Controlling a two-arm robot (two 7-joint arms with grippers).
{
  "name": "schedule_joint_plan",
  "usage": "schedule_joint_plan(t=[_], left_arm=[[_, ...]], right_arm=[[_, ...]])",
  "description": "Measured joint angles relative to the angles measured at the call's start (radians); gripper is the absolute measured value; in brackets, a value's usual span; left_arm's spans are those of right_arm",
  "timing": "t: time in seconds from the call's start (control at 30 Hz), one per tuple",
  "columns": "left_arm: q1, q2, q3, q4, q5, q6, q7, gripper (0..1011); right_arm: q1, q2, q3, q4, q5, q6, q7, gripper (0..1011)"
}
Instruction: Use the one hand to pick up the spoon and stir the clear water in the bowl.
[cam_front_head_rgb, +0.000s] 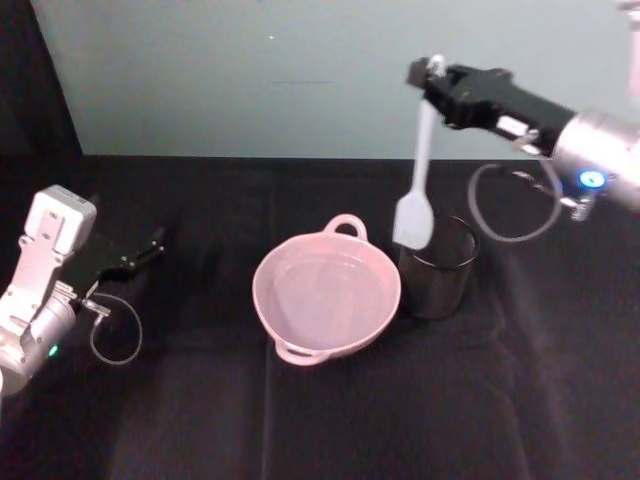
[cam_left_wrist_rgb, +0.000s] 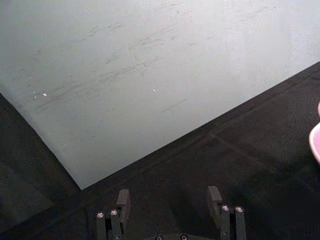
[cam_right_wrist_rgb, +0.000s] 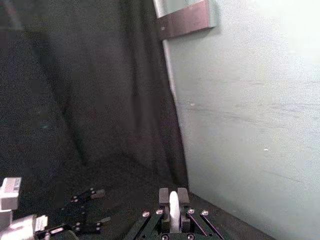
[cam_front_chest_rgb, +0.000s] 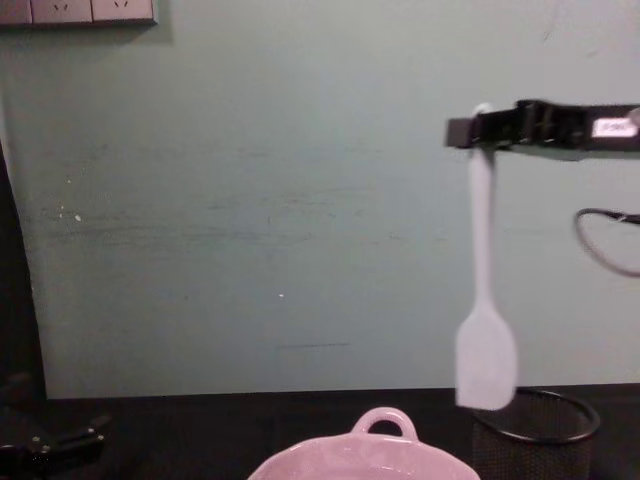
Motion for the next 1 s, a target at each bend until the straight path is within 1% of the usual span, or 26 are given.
schedule_joint_plan(t=[0.03,0.1,0.13,0.27,0.3,0.37,0.43,0.6,0.77,1.0], left_arm=[[0.000,0.000,0.000,0.000,0.000,0.000,0.000,1011],[0.000,0.000,0.000,0.000,0.000,0.000,0.000,1011],[0.000,0.000,0.000,0.000,0.000,0.000,0.000,1011],[0.000,0.000,0.000,0.000,0.000,0.000,0.000,1011],[0.000,0.000,0.000,0.000,0.000,0.000,0.000,1011],[0.000,0.000,0.000,0.000,0.000,0.000,0.000,1011],[0.000,0.000,0.000,0.000,0.000,0.000,0.000,1011],[0.000,0.000,0.000,0.000,0.000,0.000,0.000,1011],[0.000,0.000,0.000,0.000,0.000,0.000,0.000,1011],[0.000,0.000,0.000,0.000,0.000,0.000,0.000,1011]], right_arm=[[0.013,-0.018,-0.018,0.016,-0.010,-0.007,0.010,107],[0.027,-0.038,-0.038,0.034,-0.020,-0.015,0.025,107],[0.041,-0.059,-0.058,0.057,-0.032,-0.025,0.039,107],[0.063,-0.103,-0.094,0.103,-0.056,-0.052,0.070,107],[0.070,-0.124,-0.108,0.131,-0.066,-0.069,0.086,107],[0.074,-0.144,-0.119,0.155,-0.075,-0.089,0.101,107],[0.075,-0.176,-0.135,0.197,-0.092,-0.130,0.127,107],[0.062,-0.205,-0.149,0.236,-0.124,-0.188,0.154,107],[0.039,-0.218,-0.157,0.260,-0.155,-0.238,0.178,107],[0.009,-0.227,-0.160,0.277,-0.183,-0.269,0.191,107]])
